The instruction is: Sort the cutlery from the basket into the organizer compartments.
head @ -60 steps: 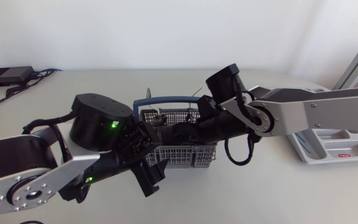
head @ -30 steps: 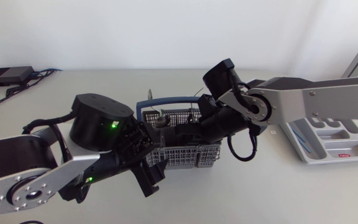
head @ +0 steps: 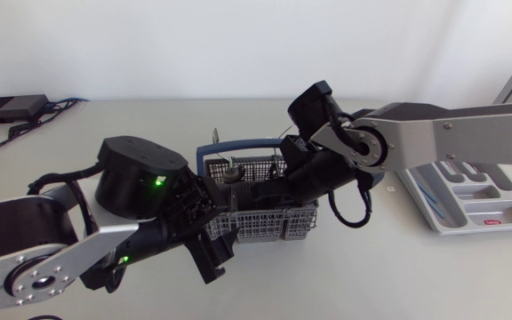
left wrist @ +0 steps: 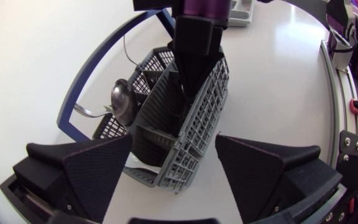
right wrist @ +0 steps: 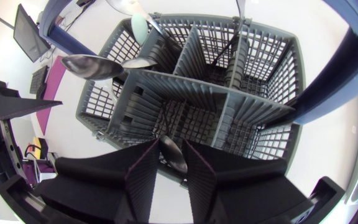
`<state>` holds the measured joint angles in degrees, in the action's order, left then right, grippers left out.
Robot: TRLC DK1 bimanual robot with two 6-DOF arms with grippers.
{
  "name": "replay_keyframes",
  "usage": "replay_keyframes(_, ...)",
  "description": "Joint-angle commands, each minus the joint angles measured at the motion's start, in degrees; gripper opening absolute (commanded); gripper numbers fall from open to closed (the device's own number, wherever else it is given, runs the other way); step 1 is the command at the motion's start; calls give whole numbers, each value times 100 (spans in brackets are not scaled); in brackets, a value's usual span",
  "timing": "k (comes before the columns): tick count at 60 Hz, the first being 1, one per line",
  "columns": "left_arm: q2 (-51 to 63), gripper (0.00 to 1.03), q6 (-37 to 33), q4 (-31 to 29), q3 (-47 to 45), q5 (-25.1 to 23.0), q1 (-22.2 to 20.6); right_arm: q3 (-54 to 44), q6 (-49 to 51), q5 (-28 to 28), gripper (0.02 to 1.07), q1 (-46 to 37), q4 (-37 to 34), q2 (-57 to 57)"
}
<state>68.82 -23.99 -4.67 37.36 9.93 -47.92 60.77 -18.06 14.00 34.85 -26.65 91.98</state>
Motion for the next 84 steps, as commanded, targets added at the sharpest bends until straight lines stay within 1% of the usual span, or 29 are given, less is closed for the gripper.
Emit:
replay_keyframes(1,-96,92,87,-34,-133,17,20,22,145,-46,25,31,-200,188)
replay_keyframes(9,-96,92,87,-43,-133,17,20,40,154,-38,22,22,-200,153)
replay_keyframes(16,-123,92,78,-61,-142,17,20,49,145,-82,22,39,-191,56)
replay_keyframes(28,-140,92,87,-61,-159,17,28,198,145,-416,19,233,-428,48)
replay_keyframes(33,-149,92,87,-61,-168,17,28,216,163,-442,19,268,-446,21)
replay_keyframes(48,-167,92,87,-61,-168,17,37,277,154,-433,19,285,-481,-155)
replay_keyframes(61,-140,92,70,-87,-142,17,28,453,137,-424,19,294,-780,-313)
replay_keyframes(73,-105,92,70,-96,-142,17,-15,646,84,-205,19,294,-1123,-427)
replay_keyframes(84,-96,92,70,-113,-142,17,-24,840,57,-152,19,294,-1369,-629)
